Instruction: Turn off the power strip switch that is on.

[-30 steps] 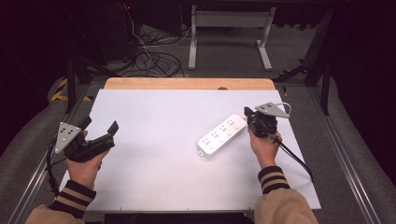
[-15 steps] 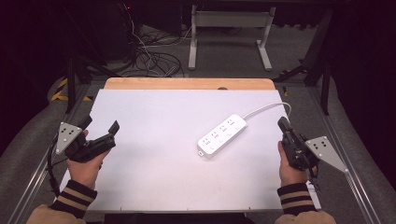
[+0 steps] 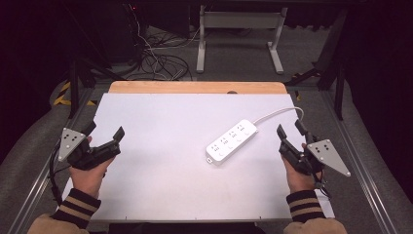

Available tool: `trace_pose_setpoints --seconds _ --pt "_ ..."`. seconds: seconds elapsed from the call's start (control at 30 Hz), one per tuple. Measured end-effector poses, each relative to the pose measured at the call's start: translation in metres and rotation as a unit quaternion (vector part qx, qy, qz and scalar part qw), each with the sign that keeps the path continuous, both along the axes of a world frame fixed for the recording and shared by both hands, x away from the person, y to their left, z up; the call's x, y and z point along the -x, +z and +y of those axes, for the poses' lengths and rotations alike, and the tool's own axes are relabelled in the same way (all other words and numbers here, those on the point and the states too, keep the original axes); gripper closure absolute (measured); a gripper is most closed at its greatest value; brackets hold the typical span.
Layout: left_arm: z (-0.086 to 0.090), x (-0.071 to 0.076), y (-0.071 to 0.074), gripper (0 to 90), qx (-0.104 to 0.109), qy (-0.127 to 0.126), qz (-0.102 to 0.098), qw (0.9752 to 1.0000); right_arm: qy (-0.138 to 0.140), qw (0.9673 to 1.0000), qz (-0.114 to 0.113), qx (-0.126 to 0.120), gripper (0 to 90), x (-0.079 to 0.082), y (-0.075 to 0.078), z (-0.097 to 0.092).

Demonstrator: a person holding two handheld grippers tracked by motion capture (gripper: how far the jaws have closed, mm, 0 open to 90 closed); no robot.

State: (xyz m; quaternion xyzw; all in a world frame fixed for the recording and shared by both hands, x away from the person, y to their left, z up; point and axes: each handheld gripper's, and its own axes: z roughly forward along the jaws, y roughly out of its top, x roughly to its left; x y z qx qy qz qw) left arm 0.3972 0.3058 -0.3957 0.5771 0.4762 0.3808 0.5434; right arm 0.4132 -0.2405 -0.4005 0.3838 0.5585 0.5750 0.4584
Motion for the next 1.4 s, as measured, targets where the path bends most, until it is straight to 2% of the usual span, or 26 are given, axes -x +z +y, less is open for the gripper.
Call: trace_pose_setpoints --seconds 0.03,0.07,0.17,0.23,0.5,1.4 --pt "0.000 0.000 0.000 4.5 0.000 -0.001 0.000 1.0000 -0.007 1.0000 -0.001 0.002 22.0 -0.002 0.000 0.000" --pt "0.000 0.000 0.000 4.5 0.001 -0.001 0.000 1.0000 -0.015 0.9999 0.007 0.002 16.8 -0.003 -0.001 0.001" --pt "0.000 0.000 0.000 4.4 0.001 -0.002 -0.001 1.0000 -0.027 0.9995 0.017 0.002 11.4 -0.006 -0.002 0.001" --pt "0.000 0.000 0.000 4.4 0.001 -0.002 0.000 1.0000 -0.021 0.9996 0.018 0.004 9.2 -0.007 -0.002 0.000" --pt "-0.001 -0.001 0.000 4.5 0.001 -0.002 0.000 1.0000 -0.024 0.9994 0.022 0.016 8.6 -0.009 -0.004 0.000" --pt "0.000 0.001 -0.001 4.5 0.001 0.000 0.001 1.0000 -0.022 0.9991 0.032 0.016 9.9 -0.012 -0.005 0.002"
